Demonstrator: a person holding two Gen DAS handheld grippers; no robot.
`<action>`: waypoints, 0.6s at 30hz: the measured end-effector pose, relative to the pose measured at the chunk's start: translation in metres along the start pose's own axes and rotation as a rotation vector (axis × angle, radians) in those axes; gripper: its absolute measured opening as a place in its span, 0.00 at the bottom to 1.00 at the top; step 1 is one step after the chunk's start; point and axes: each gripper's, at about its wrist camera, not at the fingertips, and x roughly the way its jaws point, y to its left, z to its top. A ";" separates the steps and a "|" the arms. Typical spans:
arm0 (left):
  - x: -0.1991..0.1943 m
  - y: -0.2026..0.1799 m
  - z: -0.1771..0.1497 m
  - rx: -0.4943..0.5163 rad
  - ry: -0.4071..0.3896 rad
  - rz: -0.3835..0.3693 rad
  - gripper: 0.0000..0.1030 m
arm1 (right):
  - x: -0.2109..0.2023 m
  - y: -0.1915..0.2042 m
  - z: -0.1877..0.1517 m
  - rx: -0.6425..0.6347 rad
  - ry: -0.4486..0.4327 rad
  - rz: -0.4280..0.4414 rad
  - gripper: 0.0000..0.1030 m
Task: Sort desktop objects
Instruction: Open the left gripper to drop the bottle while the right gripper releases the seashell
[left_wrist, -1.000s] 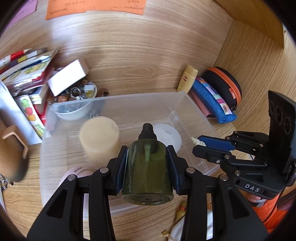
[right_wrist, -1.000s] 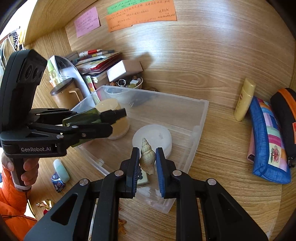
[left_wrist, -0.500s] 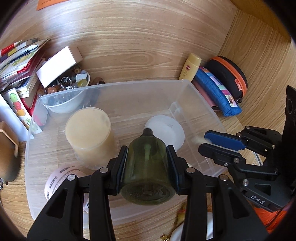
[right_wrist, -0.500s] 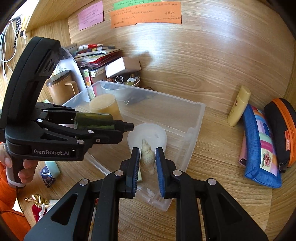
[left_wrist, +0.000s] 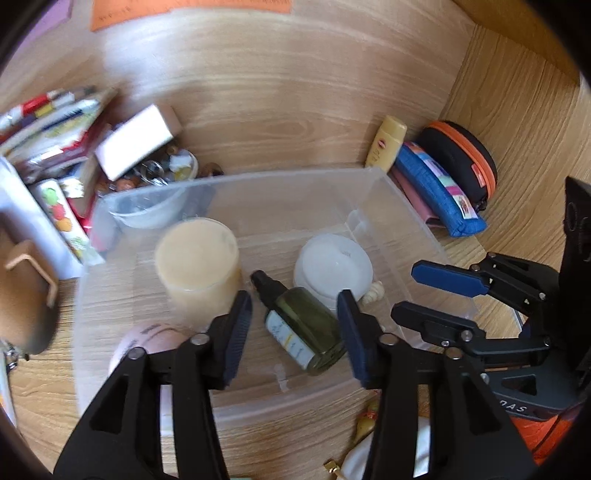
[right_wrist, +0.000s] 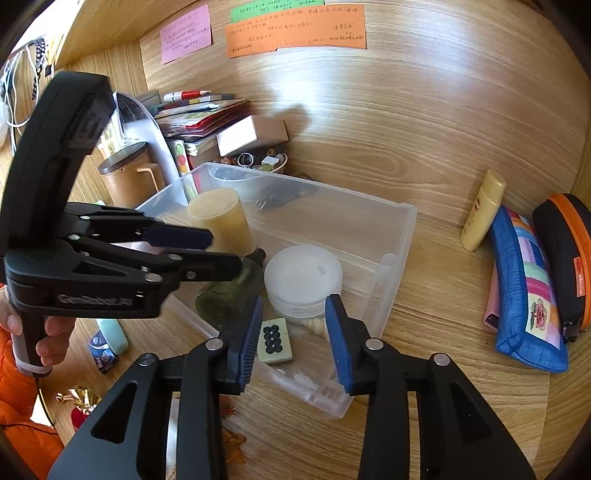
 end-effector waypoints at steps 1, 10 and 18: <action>-0.004 0.001 0.000 -0.001 -0.013 0.010 0.53 | 0.000 0.000 0.000 0.003 -0.002 0.007 0.36; -0.047 0.008 -0.009 -0.006 -0.115 0.077 0.72 | -0.023 0.001 0.004 0.028 -0.077 0.023 0.67; -0.073 0.023 -0.029 -0.030 -0.155 0.113 0.81 | -0.040 0.000 0.004 0.058 -0.092 0.015 0.81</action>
